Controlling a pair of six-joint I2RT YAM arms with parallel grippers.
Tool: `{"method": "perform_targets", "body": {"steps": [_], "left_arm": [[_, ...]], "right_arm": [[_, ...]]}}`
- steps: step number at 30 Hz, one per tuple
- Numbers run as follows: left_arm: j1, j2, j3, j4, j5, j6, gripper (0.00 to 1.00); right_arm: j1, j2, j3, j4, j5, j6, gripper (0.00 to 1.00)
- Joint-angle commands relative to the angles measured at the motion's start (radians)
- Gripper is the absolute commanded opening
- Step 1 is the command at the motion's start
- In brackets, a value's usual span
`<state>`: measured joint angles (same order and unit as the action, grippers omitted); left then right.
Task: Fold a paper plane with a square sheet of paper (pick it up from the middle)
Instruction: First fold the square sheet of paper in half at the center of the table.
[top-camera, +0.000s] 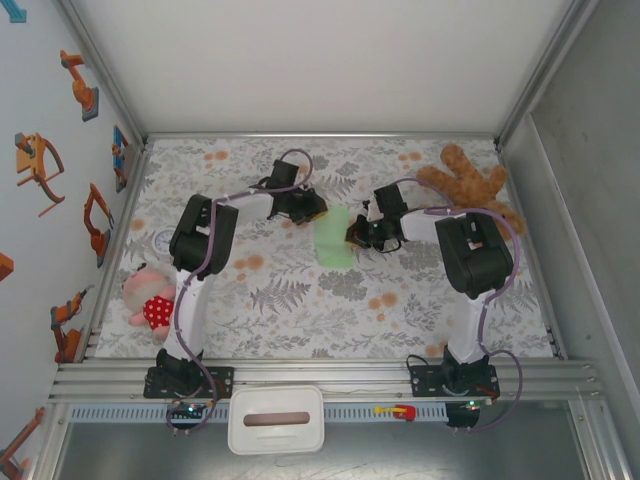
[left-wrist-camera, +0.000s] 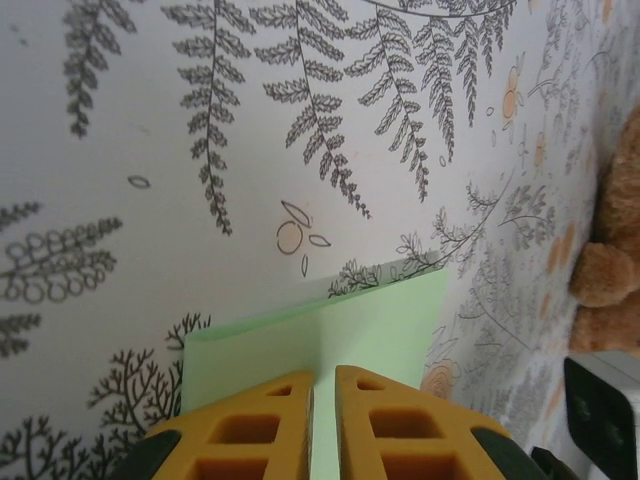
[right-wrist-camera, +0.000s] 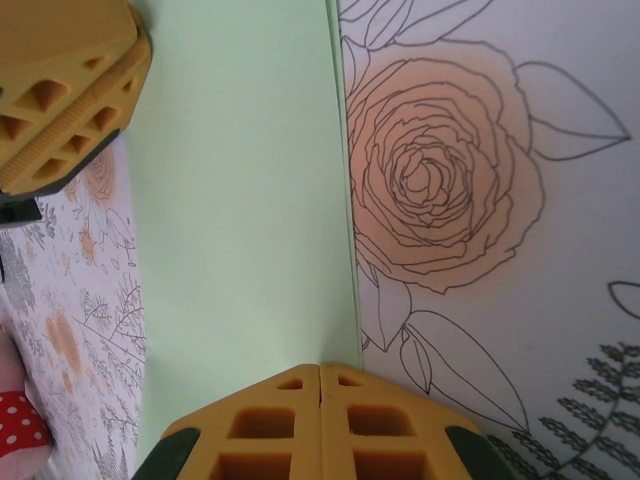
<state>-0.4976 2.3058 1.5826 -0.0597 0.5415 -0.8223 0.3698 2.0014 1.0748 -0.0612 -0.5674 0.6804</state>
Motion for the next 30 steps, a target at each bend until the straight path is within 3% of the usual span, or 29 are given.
{"method": "perform_targets", "body": {"steps": [1,10,15,22,30], "left_arm": [[0.069,0.062,0.028,-0.046,-0.058,0.015,0.16],[0.095,0.104,0.164,-0.162,-0.065,0.063,0.17],[0.091,0.034,0.174,-0.188,-0.074,0.089,0.17],[0.015,-0.201,-0.07,-0.068,-0.058,0.054,0.17],[-0.097,-0.252,-0.24,-0.005,0.024,-0.028,0.15]], "right_arm": [[0.004,0.191,-0.134,-0.276,0.345,-0.016,0.0],[0.003,0.187,-0.133,-0.276,0.35,-0.016,0.0],[0.003,0.177,-0.127,-0.279,0.347,-0.014,0.0],[0.004,0.179,-0.125,-0.268,0.333,-0.007,0.0],[0.003,0.18,-0.132,-0.26,0.329,-0.005,0.0]]}}
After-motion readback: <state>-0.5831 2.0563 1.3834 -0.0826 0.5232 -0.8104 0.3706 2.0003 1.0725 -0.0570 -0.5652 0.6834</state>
